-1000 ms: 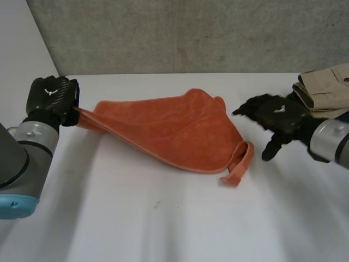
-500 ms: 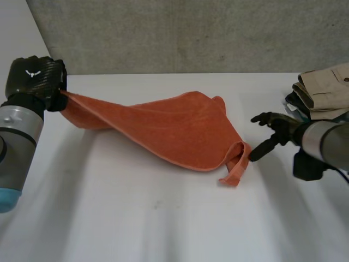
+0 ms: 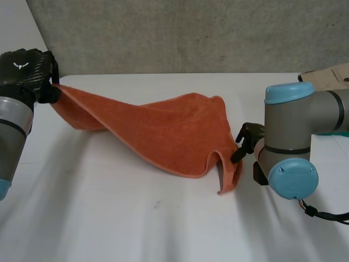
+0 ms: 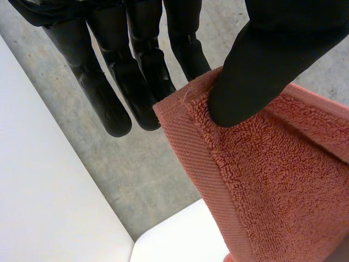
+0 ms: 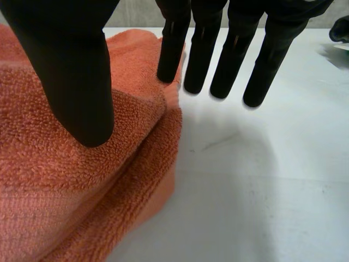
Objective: Fold the laundry.
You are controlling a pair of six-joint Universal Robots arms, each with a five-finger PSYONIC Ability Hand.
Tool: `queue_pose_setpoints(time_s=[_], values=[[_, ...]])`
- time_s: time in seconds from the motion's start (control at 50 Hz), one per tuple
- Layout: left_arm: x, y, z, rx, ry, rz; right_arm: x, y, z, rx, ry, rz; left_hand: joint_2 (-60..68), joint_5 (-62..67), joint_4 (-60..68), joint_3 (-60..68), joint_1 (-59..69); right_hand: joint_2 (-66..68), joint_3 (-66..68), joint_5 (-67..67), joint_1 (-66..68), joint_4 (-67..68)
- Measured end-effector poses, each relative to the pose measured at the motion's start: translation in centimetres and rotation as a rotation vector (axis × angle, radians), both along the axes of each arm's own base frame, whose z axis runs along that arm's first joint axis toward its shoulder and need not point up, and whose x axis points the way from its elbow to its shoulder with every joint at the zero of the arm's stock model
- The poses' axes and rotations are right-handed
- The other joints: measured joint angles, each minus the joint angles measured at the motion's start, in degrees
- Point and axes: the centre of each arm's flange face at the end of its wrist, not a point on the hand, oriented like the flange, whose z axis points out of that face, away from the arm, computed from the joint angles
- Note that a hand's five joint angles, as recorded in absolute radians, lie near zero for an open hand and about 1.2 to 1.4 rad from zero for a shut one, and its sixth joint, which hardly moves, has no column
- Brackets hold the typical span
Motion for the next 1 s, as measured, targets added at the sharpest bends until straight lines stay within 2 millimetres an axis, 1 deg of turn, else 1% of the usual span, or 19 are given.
queue_pose_setpoints(time_s=[0.02,0.08,0.14,0.24,0.34,0.42,0.46,0.56,0.58,0.66,0.7,0.72,0.76,0.8,0.82,0.88,0.92,0.96,1.0], values=[[0.0,0.0,-0.1,0.005,0.002,0.001,0.1,0.0,0.1,-0.001,-0.004,0.003,0.0,0.0,0.0,0.0,0.0,-5.4,-5.1,-5.5,-5.4,-5.6],[0.1,0.1,-0.2,0.012,0.003,0.001,0.2,0.5,0.8,0.0,-0.012,0.011,0.0,0.0,0.0,0.0,0.0,-12.2,-11.9,-13.1,-12.2,-12.6],[0.3,0.1,-0.3,0.015,0.002,0.002,0.0,1.3,1.8,0.002,-0.017,0.017,0.0,0.0,0.0,0.0,0.0,-15.3,-15.9,-17.4,-16.0,-16.6],[0.6,0.0,-0.3,0.017,-0.001,0.005,-0.6,3.5,3.2,0.004,-0.017,0.037,0.0,0.0,0.0,0.0,0.0,-22.6,-22.3,-22.7,-22.4,-22.5],[0.8,-0.2,-0.3,0.015,-0.001,0.007,-0.2,5.9,3.3,-0.011,-0.018,0.092,0.0,0.0,0.0,0.0,0.0,-23.6,-23.3,-22.7,-22.9,-23.9],[0.9,-0.3,-0.2,0.014,0.0,0.008,1.2,7.5,2.8,-0.04,-0.023,0.146,0.0,0.0,0.0,0.0,0.0,-23.6,-23.3,-22.7,-22.9,-23.9],[0.9,-0.3,-0.2,0.014,0.001,0.009,1.9,7.8,2.3,-0.055,-0.022,0.158,0.0,0.0,0.0,0.0,0.0,-23.6,-23.3,-22.7,-22.9,-23.9],[0.9,-0.1,-0.3,0.02,0.003,0.011,3.0,7.1,0.5,-0.079,0.016,0.123,0.0,0.0,0.0,0.0,0.0,-23.6,-23.3,-22.7,-22.9,-23.9],[0.9,-0.1,-0.3,0.023,0.003,0.011,3.1,6.6,-0.4,-0.083,0.046,0.092,0.0,0.0,0.0,0.0,0.0,-23.6,-23.3,-22.7,-22.9,-23.9],[1.1,0.0,-0.6,0.035,0.001,0.016,2.6,4.9,-2.1,-0.098,0.138,-0.023,0.0,0.0,0.0,0.0,0.0,-23.6,-23.3,-22.7,-22.9,-23.9],[1.3,0.0,-0.7,0.04,0.001,0.019,2.2,4.4,-2.4,-0.104,0.169,-0.067,0.0,0.0,0.0,0.0,0.0,-23.6,-23.3,-22.7,-22.9,-23.9],[1.3,0.0,-0.8,0.044,0.0,0.021,2.0,4.1,-2.5,-0.11,0.176,-0.083,0.0,0.0,0.0,0.0,0.0,-17.9,-18.6,-18.0,-17.4,-19.2],[1.6,0.0,-1.0,0.054,0.0,0.029,1.5,3.4,-2.4,-0.131,0.179,-0.117,0.0,0.0,0.0,0.0,0.0,5.9,5.6,5.2,6.4,4.9],[1.9,0.1,-1.3,0.067,0.0,0.038,1.1,2.7,-1.9,-0.159,0.162,-0.123,0.0,0.0,0.0,0.0,0.0,26.6,25.4,25.7,26.6,24.8],[2.2,0.2,-1.4,0.075,0.002,0.044,0.8,2.3,-1.3,-0.178,0.151,-0.112,0.0,0.0,0.0,0.0,0.0,30.9,30.7,30.3,29.0,30.3],[2.5,0.4,-1.3,0.086,0.005,0.053,0.4,1.8,-0.2,-0.207,0.143,-0.074,0.0,0.0,0.0,0.0,0.0,31.9,32.5,30.8,29.0,32.4],[3.1,1.0,-0.9,0.104,0.01,0.062,-0.6,1.4,2.4,-0.26,0.165,0.006,0.0,0.0,0.0,0.0,0.0,31.9,32.9,30.9,29.0,32.9],[3.4,1.5,-0.6,0.117,0.012,0.065,-1.2,1.3,3.9,-0.289,0.187,0.045,0.0,0.0,0.0,0.0,0.0,31.9,32.9,30.9,29.0,32.9],[3.7,2.0,-0.2,0.13,0.011,0.063,-2.2,1.5,6.0,-0.33,0.231,0.099,0.0,0.0,0.0,0.0,0.0,31.9,32.9,30.9,29.0,32.9]])
